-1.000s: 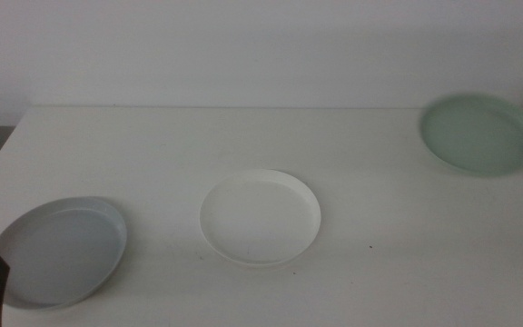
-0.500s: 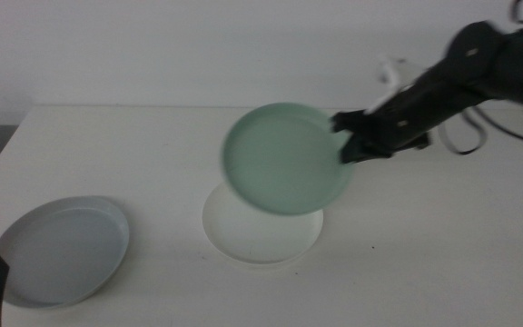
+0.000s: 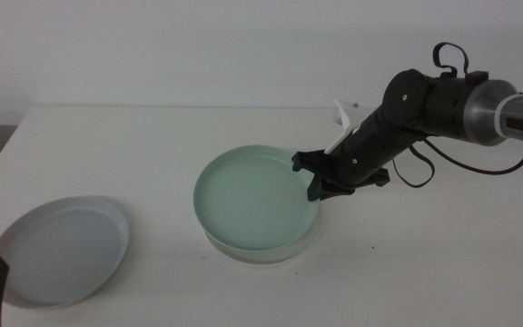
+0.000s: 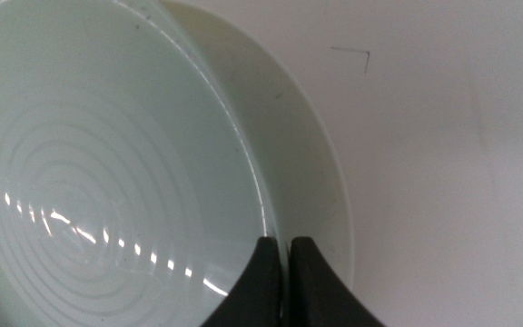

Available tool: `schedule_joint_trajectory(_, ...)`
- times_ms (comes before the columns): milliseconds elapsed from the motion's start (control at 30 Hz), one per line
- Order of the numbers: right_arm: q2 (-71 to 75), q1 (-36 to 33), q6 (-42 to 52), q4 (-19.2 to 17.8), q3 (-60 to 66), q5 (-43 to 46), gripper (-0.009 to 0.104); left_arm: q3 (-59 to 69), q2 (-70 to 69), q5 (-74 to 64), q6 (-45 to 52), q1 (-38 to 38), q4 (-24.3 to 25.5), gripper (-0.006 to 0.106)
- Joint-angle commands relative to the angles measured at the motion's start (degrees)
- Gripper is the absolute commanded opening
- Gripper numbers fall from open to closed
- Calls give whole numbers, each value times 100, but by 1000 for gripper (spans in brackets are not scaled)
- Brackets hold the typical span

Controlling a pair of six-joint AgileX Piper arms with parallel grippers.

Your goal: Stack the three bowls on top of each other.

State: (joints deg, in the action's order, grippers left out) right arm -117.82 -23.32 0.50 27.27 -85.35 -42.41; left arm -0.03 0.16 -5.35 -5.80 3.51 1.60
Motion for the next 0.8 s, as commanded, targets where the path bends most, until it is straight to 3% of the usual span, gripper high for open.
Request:
schedule_joint_trajectory(0,-18,-11,30,-10,18,68,-2,3,-16,45,-23,-12,5,94)
schedule_joint_trajectory(167,-41,-11,40,-47,18,48,2,3,-16,45,-23,-12,5,94)
schedule_joint_trajectory(467,213,27,359,-59,-73,-179,74,3,-16,45,-23,-12,5,94)
schedule_joint_trajectory(567,690,115,948,-48,-273,-650,90,3,-16,45,-23,-12,5,94)
schedule_joint_trajectory(767,2291,345,1754,-61,-262,-1190,93,3,-16,45,-23,-12,5,94)
